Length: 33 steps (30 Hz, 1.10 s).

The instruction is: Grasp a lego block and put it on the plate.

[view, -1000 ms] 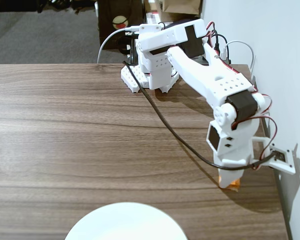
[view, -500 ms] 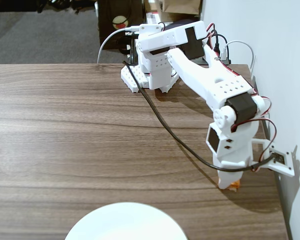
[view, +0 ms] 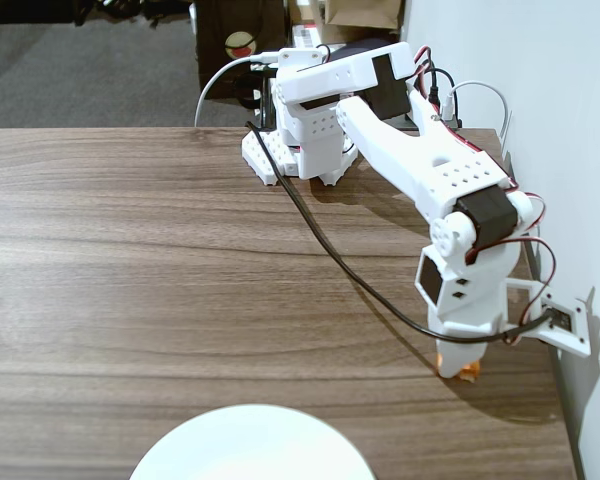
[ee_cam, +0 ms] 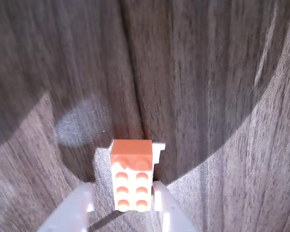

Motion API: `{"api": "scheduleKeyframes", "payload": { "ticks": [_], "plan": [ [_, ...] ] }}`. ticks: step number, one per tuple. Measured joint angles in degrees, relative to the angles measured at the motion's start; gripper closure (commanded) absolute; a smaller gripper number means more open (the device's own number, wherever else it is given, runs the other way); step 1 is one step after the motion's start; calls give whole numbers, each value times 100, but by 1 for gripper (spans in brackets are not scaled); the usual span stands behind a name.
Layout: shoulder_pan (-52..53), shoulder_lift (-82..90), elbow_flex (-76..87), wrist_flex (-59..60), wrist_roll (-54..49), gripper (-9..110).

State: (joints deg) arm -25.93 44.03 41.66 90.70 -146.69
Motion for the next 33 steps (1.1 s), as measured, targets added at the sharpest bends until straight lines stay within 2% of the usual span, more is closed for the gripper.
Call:
{"api": "scheduleKeyframes", "payload": {
  "ticks": [13,24,33],
  "plan": [
    [-79,0,0,-18,334,95],
    [-79,0,0,-18,589,95],
    [290,923,167,-176,1318,95]
  ]
}}
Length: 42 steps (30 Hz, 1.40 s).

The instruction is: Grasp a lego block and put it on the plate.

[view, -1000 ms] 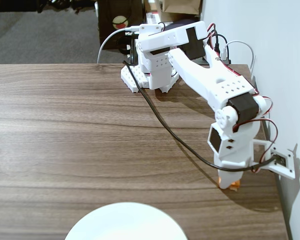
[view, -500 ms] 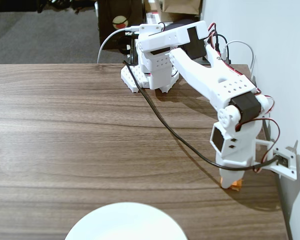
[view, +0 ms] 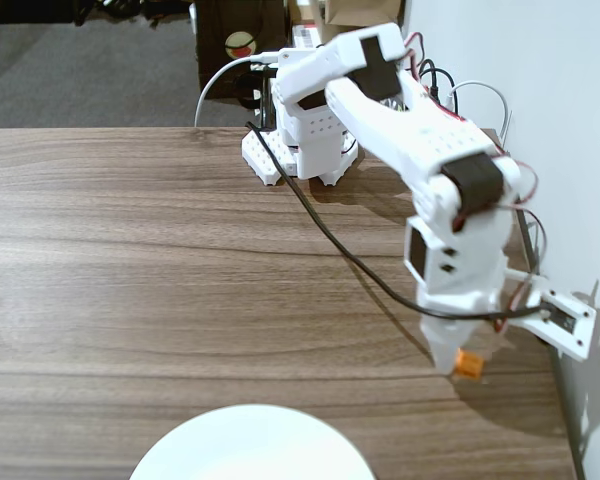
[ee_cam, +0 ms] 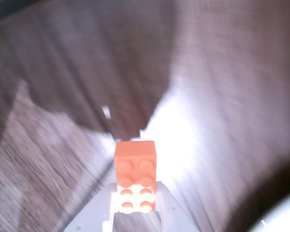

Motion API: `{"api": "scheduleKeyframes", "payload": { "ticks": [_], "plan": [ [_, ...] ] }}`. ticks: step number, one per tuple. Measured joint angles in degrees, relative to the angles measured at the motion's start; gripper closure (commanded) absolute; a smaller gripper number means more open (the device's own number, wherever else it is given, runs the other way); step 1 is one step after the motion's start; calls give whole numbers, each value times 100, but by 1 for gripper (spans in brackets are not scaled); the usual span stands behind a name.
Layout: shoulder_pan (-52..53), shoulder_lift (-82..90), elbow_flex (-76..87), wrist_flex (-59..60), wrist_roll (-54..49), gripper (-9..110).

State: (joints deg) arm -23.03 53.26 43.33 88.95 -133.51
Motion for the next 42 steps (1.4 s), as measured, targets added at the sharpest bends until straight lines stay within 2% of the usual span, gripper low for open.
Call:
{"api": "scheduleKeyframes", "payload": {
  "ticks": [16,28,42],
  "plan": [
    [1494,1784,773,-835,835,95],
    [2812,1846,1090,-1811,1415,95],
    [3111,1222,1371,-2153,2338,95]
  ]
}}
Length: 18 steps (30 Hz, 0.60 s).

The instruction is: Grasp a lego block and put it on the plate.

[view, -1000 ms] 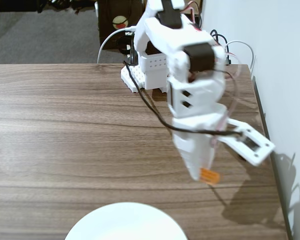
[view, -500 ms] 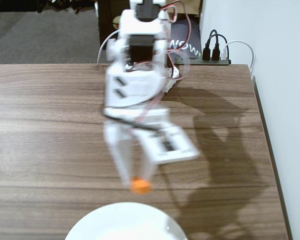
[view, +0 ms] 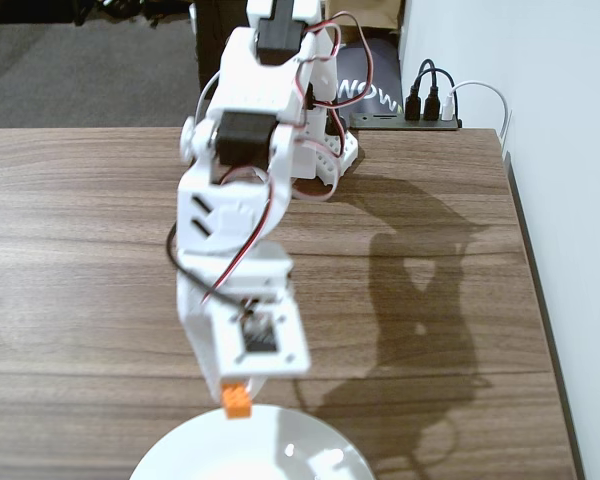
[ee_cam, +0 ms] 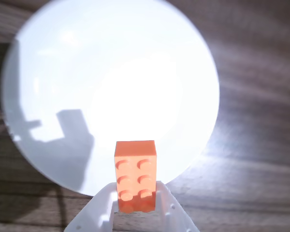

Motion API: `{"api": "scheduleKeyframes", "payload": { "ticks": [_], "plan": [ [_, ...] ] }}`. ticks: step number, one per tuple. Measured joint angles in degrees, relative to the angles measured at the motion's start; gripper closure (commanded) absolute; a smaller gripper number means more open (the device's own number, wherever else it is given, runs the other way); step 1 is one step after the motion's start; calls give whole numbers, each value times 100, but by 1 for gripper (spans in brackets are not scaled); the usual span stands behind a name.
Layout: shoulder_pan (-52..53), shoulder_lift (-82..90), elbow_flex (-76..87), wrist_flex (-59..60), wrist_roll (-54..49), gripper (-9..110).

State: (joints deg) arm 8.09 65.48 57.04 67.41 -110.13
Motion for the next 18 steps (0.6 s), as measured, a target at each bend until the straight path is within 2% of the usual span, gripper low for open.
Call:
{"api": "scheduleKeyframes", "payload": {
  "ticks": [14,18],
  "plan": [
    [-44,-765,18,0,44,94],
    [-26,-773,18,0,44,86]
  ]
}}
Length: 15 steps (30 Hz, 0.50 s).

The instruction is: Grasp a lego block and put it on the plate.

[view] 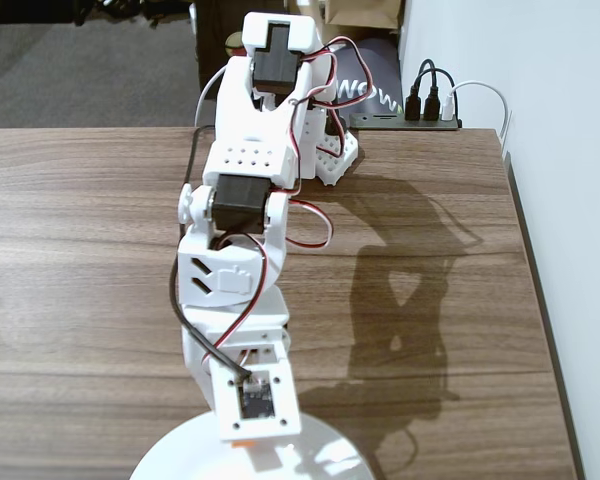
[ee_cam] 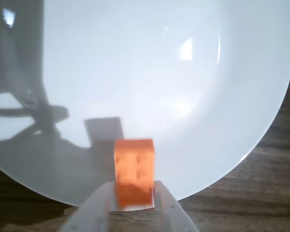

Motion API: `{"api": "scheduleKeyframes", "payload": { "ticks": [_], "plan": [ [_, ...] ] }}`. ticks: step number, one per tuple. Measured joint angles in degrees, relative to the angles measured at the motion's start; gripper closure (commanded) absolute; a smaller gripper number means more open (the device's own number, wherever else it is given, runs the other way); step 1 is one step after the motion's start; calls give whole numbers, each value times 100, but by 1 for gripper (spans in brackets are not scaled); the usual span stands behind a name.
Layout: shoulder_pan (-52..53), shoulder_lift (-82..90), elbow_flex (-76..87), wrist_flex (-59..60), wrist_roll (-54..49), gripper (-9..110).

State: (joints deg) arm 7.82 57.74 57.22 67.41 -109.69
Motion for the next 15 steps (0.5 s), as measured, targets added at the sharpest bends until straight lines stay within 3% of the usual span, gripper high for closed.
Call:
{"api": "scheduleKeyframes", "payload": {
  "ticks": [15],
  "plan": [
    [-18,571,237,413,176,83]
  ]
}}
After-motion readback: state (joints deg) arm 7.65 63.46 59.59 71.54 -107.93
